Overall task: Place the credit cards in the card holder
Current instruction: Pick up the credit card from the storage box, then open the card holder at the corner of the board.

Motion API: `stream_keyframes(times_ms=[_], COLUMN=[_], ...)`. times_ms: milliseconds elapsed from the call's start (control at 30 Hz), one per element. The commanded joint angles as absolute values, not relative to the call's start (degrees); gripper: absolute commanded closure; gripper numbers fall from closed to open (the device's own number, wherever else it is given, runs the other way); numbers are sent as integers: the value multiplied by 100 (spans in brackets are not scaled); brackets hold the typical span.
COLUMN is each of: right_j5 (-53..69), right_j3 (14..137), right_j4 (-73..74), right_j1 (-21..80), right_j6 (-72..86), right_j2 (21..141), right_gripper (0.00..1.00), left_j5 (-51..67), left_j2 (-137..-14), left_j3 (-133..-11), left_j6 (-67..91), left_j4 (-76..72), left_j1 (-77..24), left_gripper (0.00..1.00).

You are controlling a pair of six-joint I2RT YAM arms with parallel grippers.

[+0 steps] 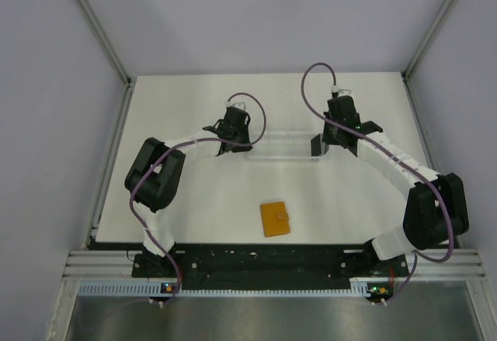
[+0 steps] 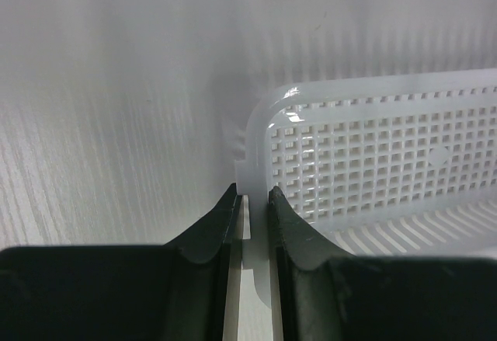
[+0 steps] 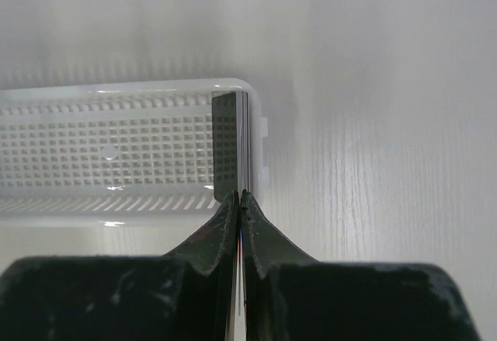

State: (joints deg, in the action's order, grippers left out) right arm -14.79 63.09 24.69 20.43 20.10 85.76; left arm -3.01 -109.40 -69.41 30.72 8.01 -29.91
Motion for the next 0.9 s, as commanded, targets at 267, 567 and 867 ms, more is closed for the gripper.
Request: stream_keyframes(times_ms=[267, 567, 867], right_j5=[595, 1116, 1020], right_j3=[5591, 4597, 3420], right_j4=[1285, 703, 545], right_j1=[1978, 2425, 3391], right_j6=[2363, 2892, 3550], right_j2=[7506, 6751, 5960], right_gripper=[100, 100, 100], left_j5=[-88, 237, 334], left_j2=[-10565, -9564, -7736], left_j3=[-6812, -6602, -4441], left_j6=[3032, 3094, 3673], left_j4=[844, 1072, 546], left_j1=[-2909, -2918, -3558], left_gripper=[34, 14, 58])
